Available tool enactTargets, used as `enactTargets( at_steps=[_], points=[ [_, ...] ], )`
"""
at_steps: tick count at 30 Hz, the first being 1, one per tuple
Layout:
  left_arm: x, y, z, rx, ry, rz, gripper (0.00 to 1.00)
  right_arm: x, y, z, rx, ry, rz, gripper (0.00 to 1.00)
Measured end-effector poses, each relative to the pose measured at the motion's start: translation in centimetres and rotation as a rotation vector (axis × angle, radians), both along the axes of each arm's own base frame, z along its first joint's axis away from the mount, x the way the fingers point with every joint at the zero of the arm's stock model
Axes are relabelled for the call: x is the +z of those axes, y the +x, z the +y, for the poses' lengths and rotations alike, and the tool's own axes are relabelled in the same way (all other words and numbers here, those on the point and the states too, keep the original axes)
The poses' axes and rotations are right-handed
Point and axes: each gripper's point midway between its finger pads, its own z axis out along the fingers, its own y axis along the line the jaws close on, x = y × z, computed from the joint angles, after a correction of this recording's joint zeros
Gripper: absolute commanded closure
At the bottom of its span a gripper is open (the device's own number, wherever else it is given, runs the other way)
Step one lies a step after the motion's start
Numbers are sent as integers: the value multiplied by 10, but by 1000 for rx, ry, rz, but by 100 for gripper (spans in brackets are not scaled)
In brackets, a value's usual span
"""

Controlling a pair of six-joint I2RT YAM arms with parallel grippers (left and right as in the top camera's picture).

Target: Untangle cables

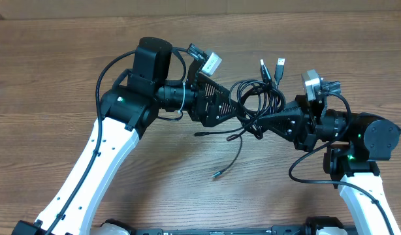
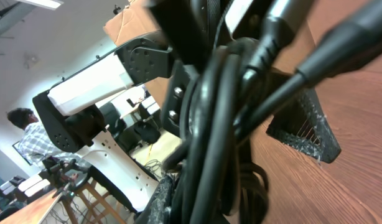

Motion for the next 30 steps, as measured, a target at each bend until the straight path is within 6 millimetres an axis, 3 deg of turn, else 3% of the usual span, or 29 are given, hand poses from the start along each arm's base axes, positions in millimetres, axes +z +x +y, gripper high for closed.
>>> enactTargets(
  at_steps=[9, 20, 26, 30],
  points=[
    [-16, 16, 6, 129, 87, 48, 7, 0, 0, 0, -3, 2, -1, 96],
    [-27, 3, -18, 131, 158, 19, 5, 2, -1, 0, -2, 1, -20, 96],
    [-26, 4, -19, 140, 162, 8, 6, 2, 0, 0, -5, 3, -21, 96],
    [-15, 3, -25, 100, 111, -28, 6, 4, -1, 0, -10, 5, -32, 96]
  ],
)
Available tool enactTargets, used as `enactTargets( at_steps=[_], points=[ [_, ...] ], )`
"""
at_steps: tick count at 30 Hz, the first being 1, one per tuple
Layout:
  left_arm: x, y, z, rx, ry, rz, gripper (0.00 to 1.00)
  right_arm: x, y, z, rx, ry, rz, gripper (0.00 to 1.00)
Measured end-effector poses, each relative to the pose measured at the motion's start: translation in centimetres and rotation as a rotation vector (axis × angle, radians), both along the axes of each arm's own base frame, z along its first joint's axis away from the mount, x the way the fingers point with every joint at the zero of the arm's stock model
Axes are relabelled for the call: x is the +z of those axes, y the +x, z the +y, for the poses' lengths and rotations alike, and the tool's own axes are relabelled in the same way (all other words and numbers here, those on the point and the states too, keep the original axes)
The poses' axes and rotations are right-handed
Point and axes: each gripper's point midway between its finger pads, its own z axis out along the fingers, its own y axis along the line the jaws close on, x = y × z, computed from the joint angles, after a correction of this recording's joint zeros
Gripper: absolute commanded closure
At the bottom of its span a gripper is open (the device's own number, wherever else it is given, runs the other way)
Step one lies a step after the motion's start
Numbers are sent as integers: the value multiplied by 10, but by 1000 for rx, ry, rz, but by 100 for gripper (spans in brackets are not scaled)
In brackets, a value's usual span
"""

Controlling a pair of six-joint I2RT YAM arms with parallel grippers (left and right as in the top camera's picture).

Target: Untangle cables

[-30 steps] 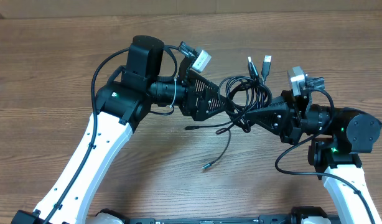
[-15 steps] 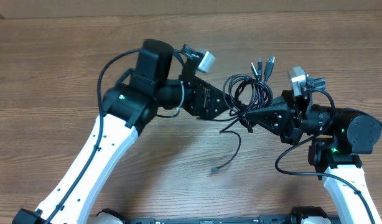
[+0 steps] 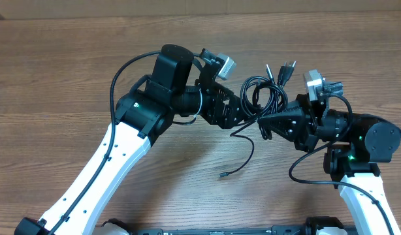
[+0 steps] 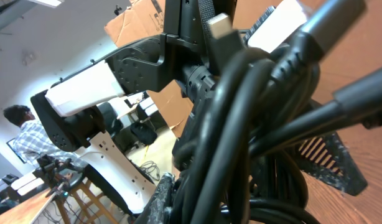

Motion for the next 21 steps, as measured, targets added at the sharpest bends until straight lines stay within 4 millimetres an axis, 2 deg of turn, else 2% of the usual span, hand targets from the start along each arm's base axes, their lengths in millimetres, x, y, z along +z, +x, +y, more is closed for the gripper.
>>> enactTargets(
  at_steps=[4, 7, 8, 11, 14, 21],
  points=[
    [13, -8, -7, -93, -64, -56, 9, 4, -6, 0, 6, -4, -22, 96],
    [13, -11, -8, -124, -67, -74, 27, 4, -8, 1, 15, -9, -24, 96],
    [11, -12, -7, -122, -58, -67, 28, 3, -7, 1, 14, -9, -19, 96],
    [-7, -9, -1, -40, 28, 0, 28, 0, -4, 1, 15, -9, 5, 96],
    [-23, -4, 8, 65, 113, 62, 36, -3, 0, 1, 15, -8, 23, 96],
    [-27, 5, 25, 222, 212, 63, 49, -6, 3, 1, 12, -7, 41, 96]
  ],
)
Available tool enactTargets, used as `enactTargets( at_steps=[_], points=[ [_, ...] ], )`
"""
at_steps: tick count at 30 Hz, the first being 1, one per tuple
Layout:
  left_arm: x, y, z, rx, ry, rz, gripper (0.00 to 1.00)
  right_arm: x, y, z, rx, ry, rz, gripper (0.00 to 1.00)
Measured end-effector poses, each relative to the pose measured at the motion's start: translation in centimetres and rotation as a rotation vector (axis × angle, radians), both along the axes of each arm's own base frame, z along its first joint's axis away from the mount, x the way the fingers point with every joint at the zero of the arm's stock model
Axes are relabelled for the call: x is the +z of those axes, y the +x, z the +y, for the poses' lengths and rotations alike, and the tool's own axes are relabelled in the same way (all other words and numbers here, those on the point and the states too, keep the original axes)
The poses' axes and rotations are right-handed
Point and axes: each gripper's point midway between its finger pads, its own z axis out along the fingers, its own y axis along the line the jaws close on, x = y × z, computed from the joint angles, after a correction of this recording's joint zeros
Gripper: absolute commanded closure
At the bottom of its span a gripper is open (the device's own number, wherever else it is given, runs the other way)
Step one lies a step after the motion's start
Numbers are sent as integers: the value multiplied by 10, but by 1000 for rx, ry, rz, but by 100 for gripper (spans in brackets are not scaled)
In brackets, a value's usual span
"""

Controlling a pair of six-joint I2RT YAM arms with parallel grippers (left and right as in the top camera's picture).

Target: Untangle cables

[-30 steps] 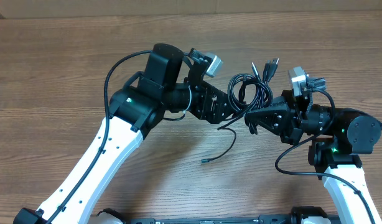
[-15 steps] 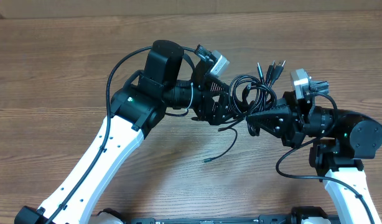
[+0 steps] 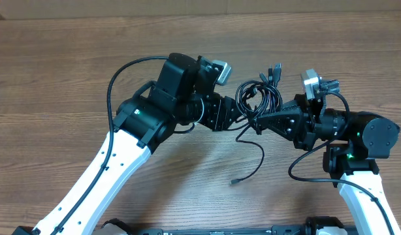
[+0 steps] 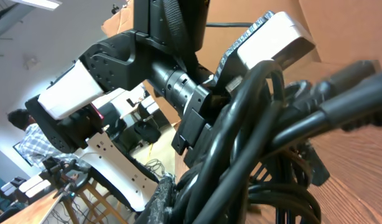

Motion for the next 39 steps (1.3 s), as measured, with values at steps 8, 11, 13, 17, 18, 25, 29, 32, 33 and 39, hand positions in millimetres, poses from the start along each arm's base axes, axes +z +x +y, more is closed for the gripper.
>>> enactTargets(
  at_steps=[8, 11, 13, 17, 18, 25, 29, 32, 33, 39],
  points=[
    [-2, 10, 7, 123, 27, 21, 81, -3, 4, 0, -14, 8, 23, 96],
    [0, 11, 8, 151, 23, 30, 96, -4, 6, 0, -16, 10, 32, 96],
    [1, 12, 9, 179, 18, 42, 96, -4, 7, 0, -17, 11, 35, 96],
    [3, 15, 11, 231, -1, 66, 96, -5, 8, 1, -18, 14, 38, 94],
    [4, 16, 11, 235, -5, 63, 96, -5, 8, 1, -19, 14, 37, 92],
    [-3, 44, 40, 309, 108, -77, 96, 4, -1, 1, -15, 12, -20, 36],
    [2, 48, 45, 293, 143, -147, 96, 5, -2, 1, -12, 11, -26, 15],
    [17, 45, 48, 271, 141, -218, 96, 5, -2, 1, -13, 11, -29, 10],
    [21, 44, 49, 267, 142, -237, 96, 6, -2, 1, -12, 11, -27, 9],
    [45, 34, 56, 216, 158, -358, 96, 3, -1, 1, -13, 10, -4, 6]
  ],
)
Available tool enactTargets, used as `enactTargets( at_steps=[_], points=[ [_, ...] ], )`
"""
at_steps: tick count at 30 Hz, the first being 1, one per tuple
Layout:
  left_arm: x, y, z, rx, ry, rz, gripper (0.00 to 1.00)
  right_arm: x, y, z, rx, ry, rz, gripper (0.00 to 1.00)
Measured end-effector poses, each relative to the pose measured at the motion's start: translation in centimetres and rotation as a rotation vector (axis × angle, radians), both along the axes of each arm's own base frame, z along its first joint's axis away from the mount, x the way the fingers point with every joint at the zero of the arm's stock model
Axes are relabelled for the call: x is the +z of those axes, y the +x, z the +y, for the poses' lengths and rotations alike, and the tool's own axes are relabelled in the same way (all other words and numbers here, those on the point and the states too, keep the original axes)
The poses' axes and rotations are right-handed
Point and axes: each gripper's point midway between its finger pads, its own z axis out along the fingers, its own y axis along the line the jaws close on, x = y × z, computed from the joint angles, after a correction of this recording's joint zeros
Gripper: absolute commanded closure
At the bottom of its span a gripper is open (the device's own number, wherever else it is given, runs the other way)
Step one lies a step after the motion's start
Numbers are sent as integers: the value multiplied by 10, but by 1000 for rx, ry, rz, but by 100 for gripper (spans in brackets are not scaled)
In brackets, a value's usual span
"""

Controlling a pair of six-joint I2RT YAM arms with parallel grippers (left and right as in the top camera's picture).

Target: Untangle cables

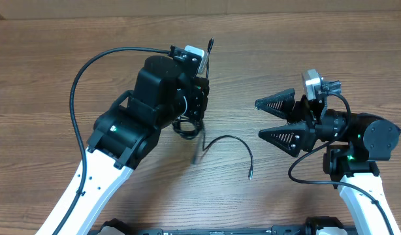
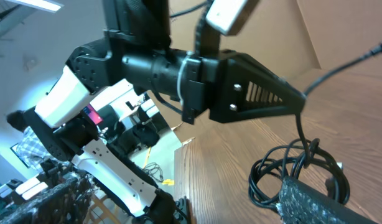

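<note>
A coil of black cables rests on the wooden table under my left gripper. In the right wrist view that coil lies just below the left gripper's fingertips, which are shut on a black cable running off to the upper right. One cable end sticks out past the left wrist. A separate thin black cable lies loose on the table between the arms. My right gripper stands wide open and empty, facing left, one finger close to the coil.
The wooden table stretches bare to the left and along the front. A cardboard box stands beyond the far edge. The left arm's own cable loops over the table at the left.
My right gripper has let go of the bundle and now stands open. The left gripper has moved left with the coil. A thin cable now lies free between the arms.
Both grippers held the tangled bundle between them at the table's middle, with a thin cable trailing below. They stayed on it as the left arm turned and shifted right. Now the right is open, the coil sits by the left gripper and the thin cable lies apart.
</note>
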Motion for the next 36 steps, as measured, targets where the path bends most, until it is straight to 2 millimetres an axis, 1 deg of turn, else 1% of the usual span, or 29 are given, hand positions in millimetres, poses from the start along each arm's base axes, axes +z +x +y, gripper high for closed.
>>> enactTargets(
  at_steps=[6, 7, 9, 11, 12, 16, 19, 22, 23, 27, 29, 30, 32, 34, 35, 36],
  points=[
    [8, -4, 2, -19, 11, -38, 96, -3, 2, 0, -1, -2, 23, 6],
    [9, -4, 2, -21, 13, -42, 86, -4, 2, 0, -1, -3, 21, 6],
    [9, -4, 3, -23, 18, -46, 60, -4, 2, 0, -2, -3, 20, 5],
    [7, -5, 5, -21, 32, -45, 48, -4, 2, 0, -2, -3, 20, 5],
    [4, -6, 7, -13, 44, -34, 37, -5, 2, 0, -2, -3, 28, 5],
    [-3, -8, 12, 1, 67, -10, 34, -6, 3, 0, -2, -4, 38, 5],
    [-6, -9, 14, 6, 80, 2, 24, -6, 3, 0, -1, -4, 42, 4],
    [-10, -10, 18, 23, 97, 17, 17, -9, 5, 0, -1, -4, 75, 4],
    [-12, -10, 20, 29, 107, 22, 14, -10, 5, 0, -1, -4, 82, 1],
    [-19, -5, 24, 56, 134, 29, 12, -14, 7, 0, -2, -5, 125, 0],
    [-30, 2, 23, 70, 161, 49, 12, -18, 10, 0, -2, -5, 155, 0],
    [-38, 6, 23, 76, 179, 66, 15, -23, 13, 0, -2, -5, 187, 0],
    [-70, 20, 19, 87, 237, 129, 16, -31, 20, 0, -2, -5, 233, 0],
    [-91, 29, 17, 114, 264, 172, 16, -41, 27, 0, -2, -6, 293, 0],
    [-107, 35, 18, 144, 282, 210, 18, -47, 31, 0, -3, -6, 325, 0],
    [-118, 38, 18, 167, 292, 238, 19, -52, 35, 0, -4, -6, 353, 0]
  ],
)
